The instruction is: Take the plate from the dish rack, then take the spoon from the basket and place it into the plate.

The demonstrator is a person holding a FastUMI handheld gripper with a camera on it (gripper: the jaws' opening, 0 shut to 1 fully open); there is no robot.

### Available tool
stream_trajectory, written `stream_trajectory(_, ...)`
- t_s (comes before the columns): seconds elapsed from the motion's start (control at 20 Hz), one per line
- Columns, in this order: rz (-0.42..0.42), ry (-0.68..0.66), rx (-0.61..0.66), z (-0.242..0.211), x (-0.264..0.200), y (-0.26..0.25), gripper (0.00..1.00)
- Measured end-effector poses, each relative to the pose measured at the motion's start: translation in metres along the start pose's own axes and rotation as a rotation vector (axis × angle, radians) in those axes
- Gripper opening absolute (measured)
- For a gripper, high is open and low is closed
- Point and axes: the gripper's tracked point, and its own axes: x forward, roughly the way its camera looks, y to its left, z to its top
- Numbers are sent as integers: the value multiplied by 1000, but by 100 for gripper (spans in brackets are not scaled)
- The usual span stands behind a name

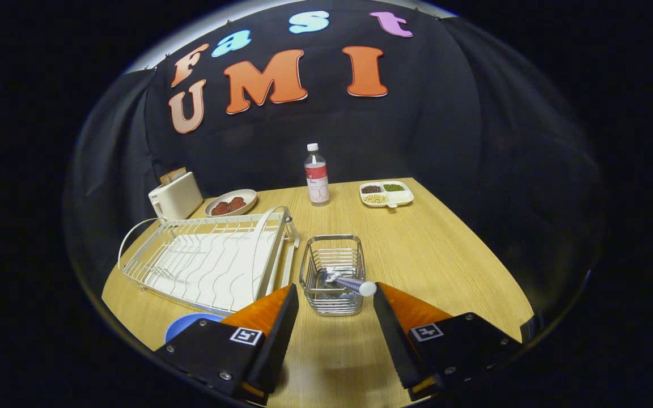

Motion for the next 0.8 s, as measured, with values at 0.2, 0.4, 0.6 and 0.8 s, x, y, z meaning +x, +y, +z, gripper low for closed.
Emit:
stream_trajectory(0.2,17,-16,-1,6,13,0,65)
stream_trajectory(0.4,34,-9,-39,0,22,11,36)
stream_trajectory(0.6,41,-4,-25,4,23,17,15)
stream_trajectory(0.8,50,-27,0,27,16,13,12)
